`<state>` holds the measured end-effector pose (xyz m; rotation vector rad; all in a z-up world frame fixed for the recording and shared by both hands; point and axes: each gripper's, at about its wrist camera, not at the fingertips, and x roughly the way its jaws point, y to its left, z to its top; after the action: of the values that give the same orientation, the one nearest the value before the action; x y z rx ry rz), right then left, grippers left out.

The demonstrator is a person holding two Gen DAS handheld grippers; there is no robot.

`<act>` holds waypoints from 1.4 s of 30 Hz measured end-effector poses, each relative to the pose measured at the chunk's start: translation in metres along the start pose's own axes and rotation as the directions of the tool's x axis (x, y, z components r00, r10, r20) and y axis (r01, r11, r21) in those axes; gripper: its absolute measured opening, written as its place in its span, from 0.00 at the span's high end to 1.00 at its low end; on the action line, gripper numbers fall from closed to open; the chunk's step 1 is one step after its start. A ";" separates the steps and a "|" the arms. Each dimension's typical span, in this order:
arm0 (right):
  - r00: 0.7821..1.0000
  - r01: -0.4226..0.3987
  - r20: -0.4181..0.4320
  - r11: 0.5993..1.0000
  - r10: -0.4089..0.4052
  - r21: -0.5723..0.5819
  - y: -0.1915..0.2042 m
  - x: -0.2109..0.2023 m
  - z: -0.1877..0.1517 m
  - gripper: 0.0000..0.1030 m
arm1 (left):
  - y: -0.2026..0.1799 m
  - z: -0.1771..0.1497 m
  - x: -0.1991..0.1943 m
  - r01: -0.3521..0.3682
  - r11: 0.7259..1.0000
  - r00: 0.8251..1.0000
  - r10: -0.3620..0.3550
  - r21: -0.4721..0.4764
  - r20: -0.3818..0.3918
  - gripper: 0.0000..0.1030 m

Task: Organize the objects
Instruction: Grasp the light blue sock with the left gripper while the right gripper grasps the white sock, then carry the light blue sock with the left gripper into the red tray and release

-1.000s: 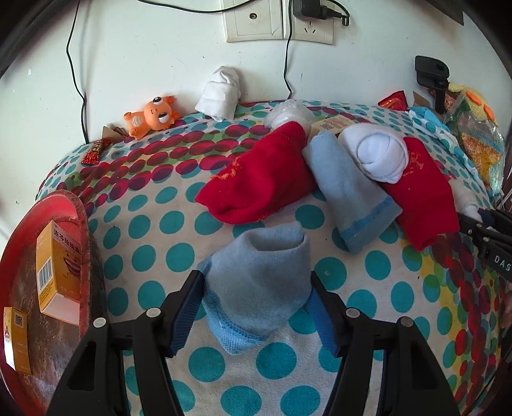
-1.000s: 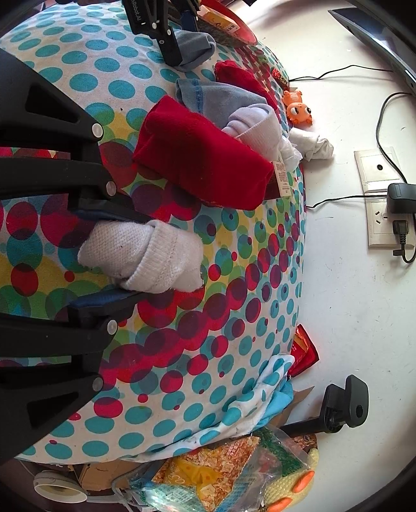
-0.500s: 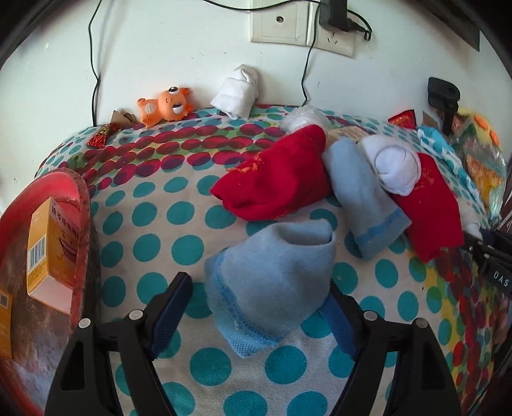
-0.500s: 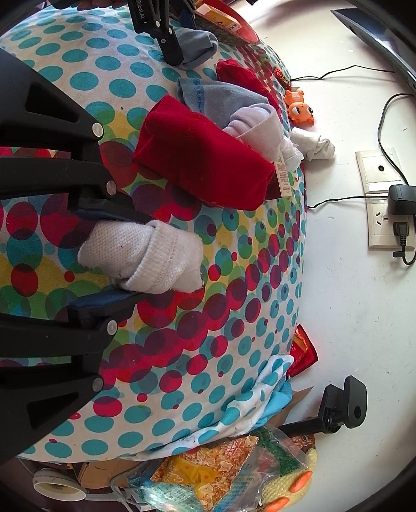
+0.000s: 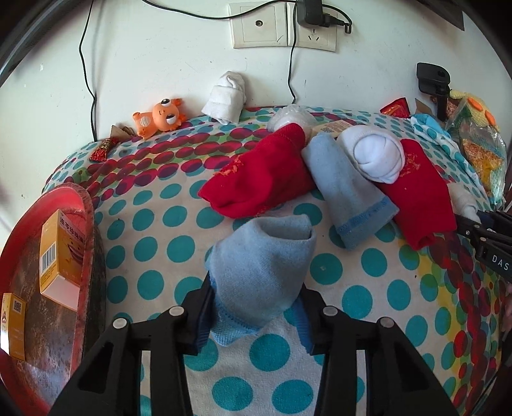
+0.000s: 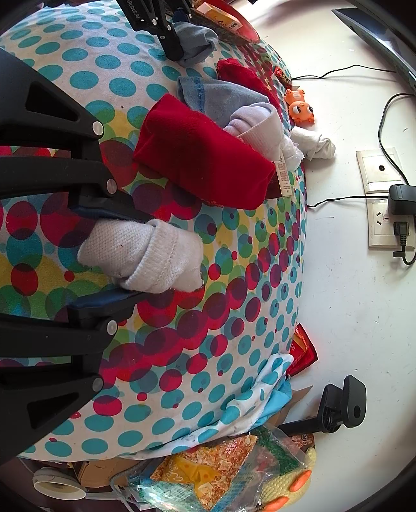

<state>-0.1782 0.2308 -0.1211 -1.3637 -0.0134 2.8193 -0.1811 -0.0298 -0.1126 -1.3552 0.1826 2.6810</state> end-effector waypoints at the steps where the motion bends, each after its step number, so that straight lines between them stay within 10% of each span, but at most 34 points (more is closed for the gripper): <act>1: 1.000 0.000 0.000 1.000 0.000 0.000 0.000 0.000 0.000 0.66 | 0.000 -0.001 -0.001 -0.002 1.000 1.000 0.002 -0.002 -0.001 0.58; 21: 1.000 0.004 -0.001 1.000 -0.004 0.002 0.000 -0.001 0.001 0.64 | 0.015 -0.011 -0.051 -0.067 0.997 0.997 0.066 0.024 0.046 0.58; 42: 1.000 0.009 -0.001 1.000 -0.009 0.001 0.000 0.000 0.000 0.64 | 0.133 -0.021 -0.087 -0.194 0.967 0.979 0.203 -0.164 0.038 0.58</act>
<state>-0.1783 0.2308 -0.1210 -1.3612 -0.0189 2.8109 -0.1359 -0.1701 -0.0485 -1.3726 0.1049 2.9522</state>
